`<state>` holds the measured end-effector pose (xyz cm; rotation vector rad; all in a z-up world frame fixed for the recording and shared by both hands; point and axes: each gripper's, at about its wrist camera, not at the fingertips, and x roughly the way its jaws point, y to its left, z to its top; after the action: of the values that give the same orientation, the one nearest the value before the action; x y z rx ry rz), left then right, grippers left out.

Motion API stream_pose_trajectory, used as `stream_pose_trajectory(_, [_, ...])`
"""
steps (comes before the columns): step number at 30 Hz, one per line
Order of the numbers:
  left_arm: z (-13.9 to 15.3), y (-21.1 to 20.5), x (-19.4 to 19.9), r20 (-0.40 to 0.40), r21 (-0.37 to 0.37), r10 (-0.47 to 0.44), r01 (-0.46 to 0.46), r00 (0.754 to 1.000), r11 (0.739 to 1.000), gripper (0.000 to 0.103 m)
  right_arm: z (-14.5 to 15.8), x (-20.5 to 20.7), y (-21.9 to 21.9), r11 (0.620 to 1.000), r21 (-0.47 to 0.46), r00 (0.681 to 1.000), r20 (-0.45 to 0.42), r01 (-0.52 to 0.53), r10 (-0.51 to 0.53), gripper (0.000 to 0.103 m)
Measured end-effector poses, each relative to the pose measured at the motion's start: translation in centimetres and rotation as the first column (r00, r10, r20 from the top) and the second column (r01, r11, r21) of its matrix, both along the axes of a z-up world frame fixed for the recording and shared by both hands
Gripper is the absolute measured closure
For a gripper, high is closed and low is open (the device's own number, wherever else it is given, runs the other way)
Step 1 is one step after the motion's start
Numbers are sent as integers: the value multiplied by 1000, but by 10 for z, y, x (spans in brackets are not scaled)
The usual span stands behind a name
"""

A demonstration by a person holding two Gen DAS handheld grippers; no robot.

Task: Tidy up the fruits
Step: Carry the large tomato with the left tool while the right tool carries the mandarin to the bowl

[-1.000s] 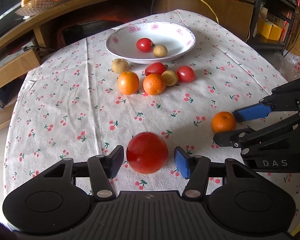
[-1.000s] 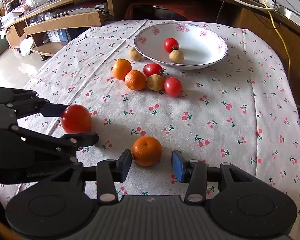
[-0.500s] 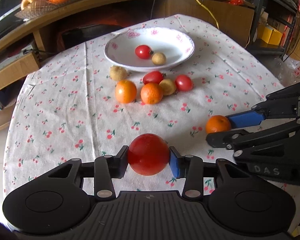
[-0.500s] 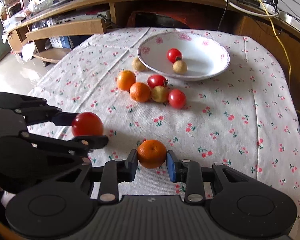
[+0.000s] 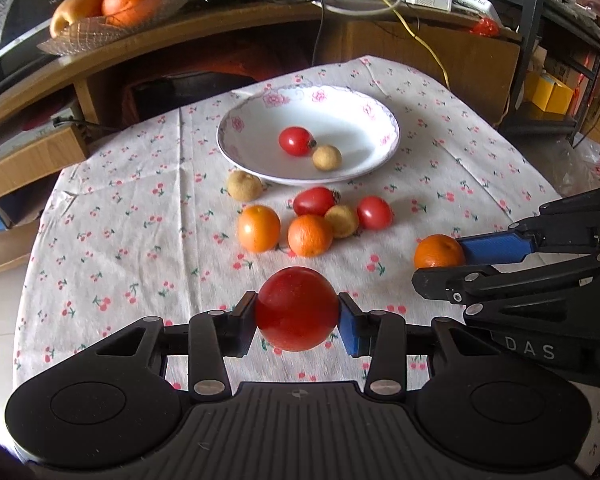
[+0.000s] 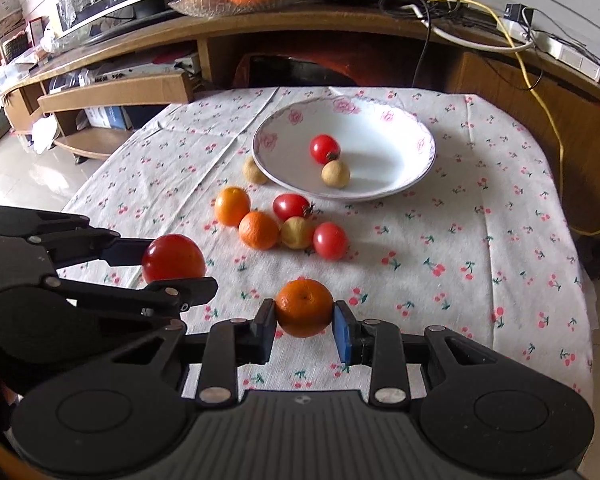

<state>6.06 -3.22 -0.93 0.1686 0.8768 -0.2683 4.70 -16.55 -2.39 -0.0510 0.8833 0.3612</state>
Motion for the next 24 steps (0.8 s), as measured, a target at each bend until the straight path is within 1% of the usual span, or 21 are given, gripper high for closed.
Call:
stream_pose_trajectory(7, [8, -3, 9, 22, -2, 11, -11, 1000, 1000, 53, 7, 8, -3, 1000, 12, 999, 23, 26, -26, 71])
stream_pose_trajectory(24, [17, -10, 22, 51, 2, 13, -13, 999, 1000, 54, 15, 20, -11, 997, 32, 997, 45, 64, -65, 71])
